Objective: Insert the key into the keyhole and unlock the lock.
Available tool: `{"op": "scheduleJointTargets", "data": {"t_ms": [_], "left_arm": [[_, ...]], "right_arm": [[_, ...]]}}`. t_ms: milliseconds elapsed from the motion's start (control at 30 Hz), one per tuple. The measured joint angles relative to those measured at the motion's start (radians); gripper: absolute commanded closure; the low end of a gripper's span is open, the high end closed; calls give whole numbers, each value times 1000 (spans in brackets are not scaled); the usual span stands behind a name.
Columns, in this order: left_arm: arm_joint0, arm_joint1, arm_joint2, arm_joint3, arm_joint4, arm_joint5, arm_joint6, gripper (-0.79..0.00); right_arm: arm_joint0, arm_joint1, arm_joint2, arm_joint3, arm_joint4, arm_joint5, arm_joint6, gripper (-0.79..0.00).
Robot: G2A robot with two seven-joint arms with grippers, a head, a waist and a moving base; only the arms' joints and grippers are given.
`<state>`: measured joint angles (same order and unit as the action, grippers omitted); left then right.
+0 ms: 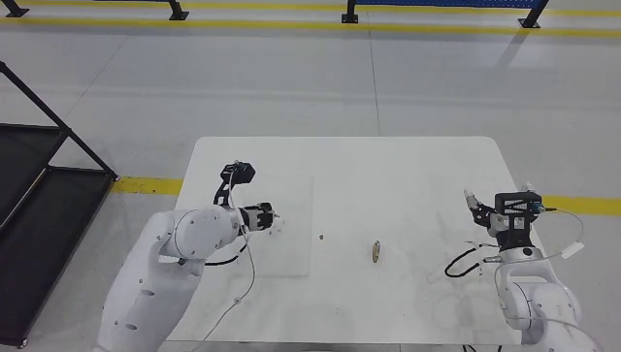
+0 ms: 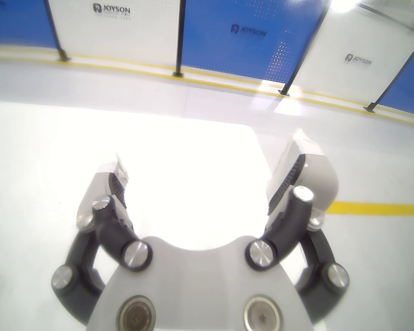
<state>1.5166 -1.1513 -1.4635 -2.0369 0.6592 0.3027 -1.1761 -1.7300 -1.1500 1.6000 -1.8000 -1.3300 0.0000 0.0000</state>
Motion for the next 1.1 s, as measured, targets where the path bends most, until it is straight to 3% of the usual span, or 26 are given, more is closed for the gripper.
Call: {"op": "scheduleJointTargets", "data": {"t_ms": [167,333,600,767,1100], "left_arm": [[54,0,-134,21,-308,-105,33,0],[90,4,-247,119,-619,-261,-5,0],[28,17,-332,373,-1039,-416,-216,0],[-52,27,-334,529,-1168,-446,-361,0],[-48,26,-334,521,-1166,-445,-360,0]], "right_arm": [[0,0,0,0,0,0,0,-785],[0,0,0,0,0,0,0,-785],[0,0,0,0,0,0,0,-785],[0,0,0,0,0,0,0,-785],[0,0,0,0,0,0,0,-785]]}}
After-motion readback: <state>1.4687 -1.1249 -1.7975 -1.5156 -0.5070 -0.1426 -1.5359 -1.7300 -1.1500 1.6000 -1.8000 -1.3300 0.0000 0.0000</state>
